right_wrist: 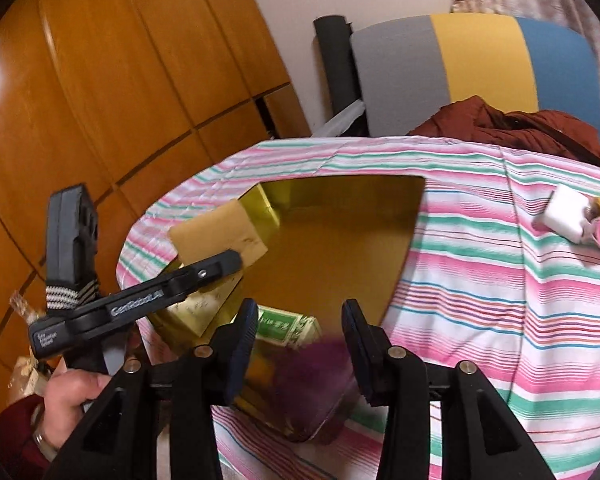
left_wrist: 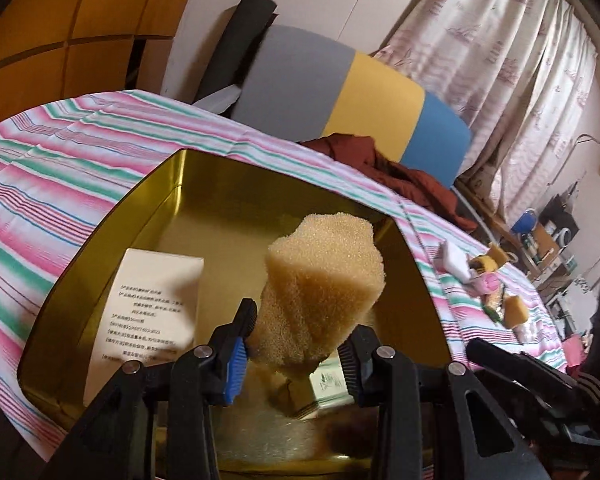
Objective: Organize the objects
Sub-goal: 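Carry sponge and sachet over the gold tray and release both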
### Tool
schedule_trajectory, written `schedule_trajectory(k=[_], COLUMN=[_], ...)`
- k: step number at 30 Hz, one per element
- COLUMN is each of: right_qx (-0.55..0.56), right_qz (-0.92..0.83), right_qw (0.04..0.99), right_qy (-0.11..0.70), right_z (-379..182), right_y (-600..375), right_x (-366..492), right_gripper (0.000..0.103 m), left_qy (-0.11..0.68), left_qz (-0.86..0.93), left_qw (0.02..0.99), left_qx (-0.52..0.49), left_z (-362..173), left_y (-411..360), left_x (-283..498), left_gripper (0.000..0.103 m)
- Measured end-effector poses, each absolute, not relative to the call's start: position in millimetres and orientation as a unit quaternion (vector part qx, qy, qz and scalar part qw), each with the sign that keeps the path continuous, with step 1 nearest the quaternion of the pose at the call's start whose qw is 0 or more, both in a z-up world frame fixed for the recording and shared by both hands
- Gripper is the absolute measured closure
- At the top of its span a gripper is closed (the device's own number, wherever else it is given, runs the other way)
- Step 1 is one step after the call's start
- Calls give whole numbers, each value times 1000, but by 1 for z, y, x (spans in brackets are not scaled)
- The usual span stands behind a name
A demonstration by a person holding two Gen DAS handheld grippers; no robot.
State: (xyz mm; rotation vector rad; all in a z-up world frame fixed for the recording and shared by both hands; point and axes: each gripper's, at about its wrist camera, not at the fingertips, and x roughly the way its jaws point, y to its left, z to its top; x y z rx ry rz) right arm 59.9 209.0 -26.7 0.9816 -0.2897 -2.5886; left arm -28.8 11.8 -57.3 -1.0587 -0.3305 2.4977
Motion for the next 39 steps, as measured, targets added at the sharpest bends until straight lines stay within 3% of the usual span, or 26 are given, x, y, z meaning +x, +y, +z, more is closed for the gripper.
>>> schedule_trajectory(k=[2,12,39], right_qx=[342,331,329], right_qz=[-917,-921,-921], right_qw=[182,162,100], right_qy=[-99,-130,-186], right_z=[-26,-26,-33], right_y=[208,226,281], right_x=[62,68,77], right_gripper=[33,22,18], left_qy=[-116,-134,-93], left_qz=[895,908,899], left_qw=[199,158,233], left_qx=[-382,-364,-360], left_z=[-58,-49,-29], left_y=[13,1,60], left_x=[-28,-21,14], left_gripper=[61,52,50])
